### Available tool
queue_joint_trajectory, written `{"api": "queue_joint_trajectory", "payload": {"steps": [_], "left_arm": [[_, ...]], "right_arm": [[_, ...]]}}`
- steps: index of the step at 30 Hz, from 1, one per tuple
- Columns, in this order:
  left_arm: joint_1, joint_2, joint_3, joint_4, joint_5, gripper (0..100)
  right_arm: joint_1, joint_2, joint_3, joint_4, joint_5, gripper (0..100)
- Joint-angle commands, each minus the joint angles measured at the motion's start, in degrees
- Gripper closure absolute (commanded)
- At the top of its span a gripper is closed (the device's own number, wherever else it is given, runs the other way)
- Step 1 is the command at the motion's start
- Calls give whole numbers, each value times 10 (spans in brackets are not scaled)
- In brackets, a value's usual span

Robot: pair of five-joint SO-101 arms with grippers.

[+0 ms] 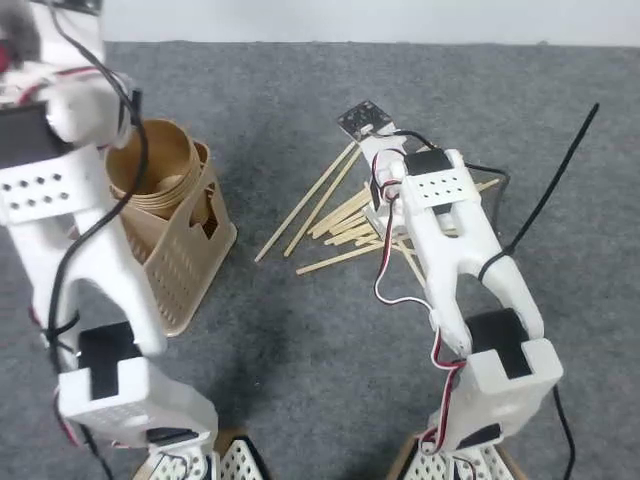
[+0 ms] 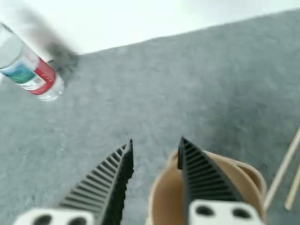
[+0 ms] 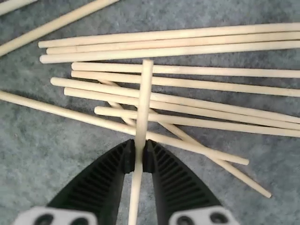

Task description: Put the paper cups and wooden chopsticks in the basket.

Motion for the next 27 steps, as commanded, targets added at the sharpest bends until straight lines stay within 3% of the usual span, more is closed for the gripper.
{"api": "queue_joint_trajectory", "payload": {"steps": [1,10,19,27], "left_arm": [[5,-36,-22,49,-15,831],[-17,-6,61,46,-61,830],[-55,136,-31,47,-62,830],[-42,236,-47,47,-72,830]], "right_arm": [[-3,-36,3,-5,-6,991],[-5,-42,35,-31,-4,991],[-5,-42,44,-35,-4,991],[-5,-41,44,-35,-4,991]]}}
